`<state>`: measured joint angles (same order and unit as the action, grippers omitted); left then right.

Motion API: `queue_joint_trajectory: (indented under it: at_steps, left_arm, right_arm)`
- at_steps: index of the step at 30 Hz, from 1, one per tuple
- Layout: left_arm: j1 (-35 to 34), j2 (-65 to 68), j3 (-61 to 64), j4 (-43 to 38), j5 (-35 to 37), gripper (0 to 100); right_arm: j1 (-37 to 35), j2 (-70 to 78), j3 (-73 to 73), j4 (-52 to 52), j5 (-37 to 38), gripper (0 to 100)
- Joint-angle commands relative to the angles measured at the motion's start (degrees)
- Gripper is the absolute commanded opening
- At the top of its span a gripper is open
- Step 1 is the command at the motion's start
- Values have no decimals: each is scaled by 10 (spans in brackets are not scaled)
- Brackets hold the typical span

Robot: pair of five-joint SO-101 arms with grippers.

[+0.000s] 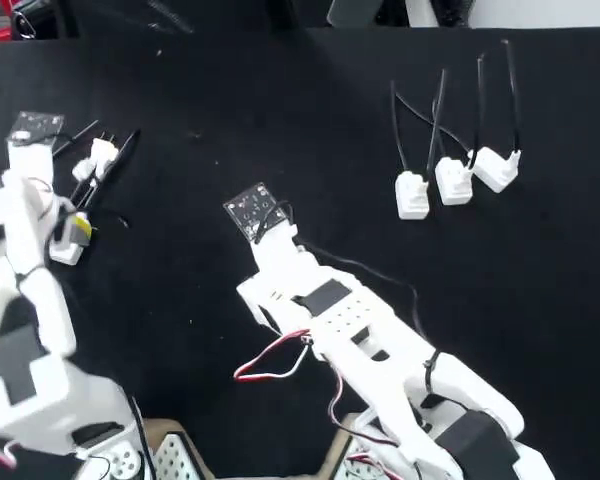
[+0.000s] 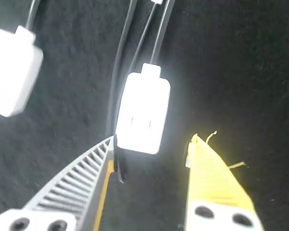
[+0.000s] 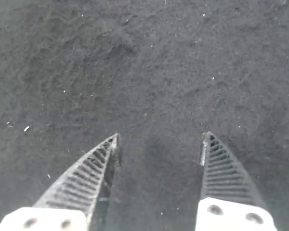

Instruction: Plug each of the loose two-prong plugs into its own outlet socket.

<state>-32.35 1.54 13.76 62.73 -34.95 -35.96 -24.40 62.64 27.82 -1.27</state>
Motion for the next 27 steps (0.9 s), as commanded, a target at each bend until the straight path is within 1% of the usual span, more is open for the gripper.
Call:
queue_joint_trajectory:
  at_steps: [1, 4, 8, 13, 15, 18, 19, 21, 23, 27]
  left_arm:
    - [4, 91, -164, 54, -39, 241]
    - [14, 160, -209, 62, -40, 241]
    - [16, 229, -250, 51, -39, 241]
    - [12, 268, -273, 51, -39, 241]
    - [15, 265, -257, 51, -39, 211]
    - [19, 272, -230, 46, -38, 119]
    - [22, 269, -221, 46, -33, 84]
    - [26, 257, -212, 48, 0, 23]
    - [27, 215, -207, 61, 20, 41]
    - [37, 105, -161, 106, 19, 31]
  right_arm:
    - [-5, -22, -2, -15, -3, 250]
    - [-5, -22, -2, -14, -3, 250]
    - [-5, -22, -1, -14, -3, 250]
    - [-5, -22, -1, -16, -4, 250]
    - [-5, -22, -1, -16, -4, 250]
    - [-5, -22, -1, -16, -3, 250]
    - [-5, -22, -1, -15, -3, 250]
    - [-5, -22, -1, -16, -3, 250]
    - [-5, -22, 2, -18, -2, 250]
    - [-4, -22, 4, -18, -4, 250]
